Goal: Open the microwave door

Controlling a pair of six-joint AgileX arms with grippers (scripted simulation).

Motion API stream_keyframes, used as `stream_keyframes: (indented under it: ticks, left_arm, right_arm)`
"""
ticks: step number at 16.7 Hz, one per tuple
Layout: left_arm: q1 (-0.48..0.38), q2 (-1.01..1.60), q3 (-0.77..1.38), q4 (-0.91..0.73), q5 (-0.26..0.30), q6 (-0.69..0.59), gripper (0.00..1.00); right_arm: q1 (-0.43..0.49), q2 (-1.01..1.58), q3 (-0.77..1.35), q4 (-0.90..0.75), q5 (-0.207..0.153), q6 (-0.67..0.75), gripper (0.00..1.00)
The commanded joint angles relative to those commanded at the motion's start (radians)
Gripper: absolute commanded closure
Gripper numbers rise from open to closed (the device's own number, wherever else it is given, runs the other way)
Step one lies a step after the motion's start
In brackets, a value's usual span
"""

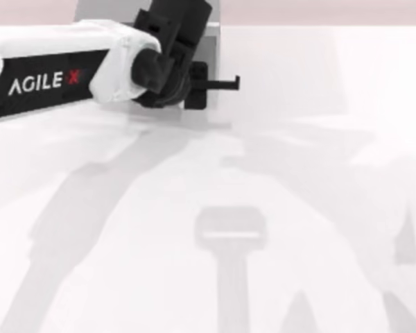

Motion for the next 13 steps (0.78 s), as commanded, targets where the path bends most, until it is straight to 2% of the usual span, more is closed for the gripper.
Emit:
stream_keyframes:
  ticks: [6, 13]
  left_arm:
    - [0.019, -0.045, -0.061, 0.035, 0.036, 0.058, 1.0]
    - [0.02, -0.045, -0.067, 0.035, 0.039, 0.062, 1.0]
  right_arm:
    - [0.0, 0.0, 0.0, 0.0, 0.0, 0.0, 0.0]
    - [0.0, 0.0, 0.0, 0.0, 0.0, 0.0, 0.0]
